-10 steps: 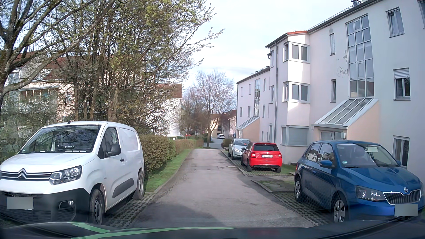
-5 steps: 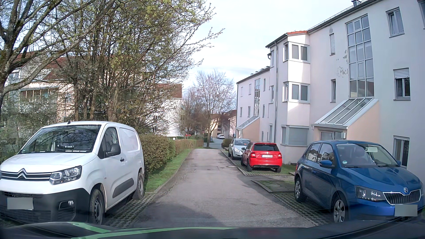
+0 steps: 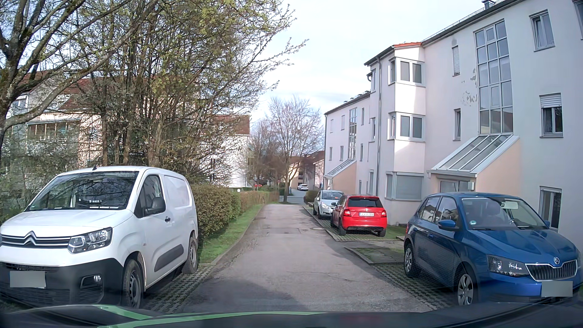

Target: Follow the waypoints while adhering to traffic rules and regulations

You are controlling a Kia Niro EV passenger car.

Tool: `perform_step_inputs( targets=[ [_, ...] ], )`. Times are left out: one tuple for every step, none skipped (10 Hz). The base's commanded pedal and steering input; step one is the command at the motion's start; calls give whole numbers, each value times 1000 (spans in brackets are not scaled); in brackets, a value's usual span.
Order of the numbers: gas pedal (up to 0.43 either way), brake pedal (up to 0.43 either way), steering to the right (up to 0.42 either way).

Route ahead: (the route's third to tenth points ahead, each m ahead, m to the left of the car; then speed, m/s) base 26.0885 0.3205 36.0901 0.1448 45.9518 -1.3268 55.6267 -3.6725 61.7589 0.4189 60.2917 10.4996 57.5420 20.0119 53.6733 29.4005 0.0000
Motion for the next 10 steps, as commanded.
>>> perform_step_inputs(
  targets=[
    [0, 555, 6],
    [0, 555, 6],
    [0, 555, 6],
    [0, 555, 6],
    [0, 555, 6],
    [0, 555, 6],
    [0, 555, 6],
    [0, 555, 6],
    [0, 555, 6],
    [0, 555, 6]
  ],
)
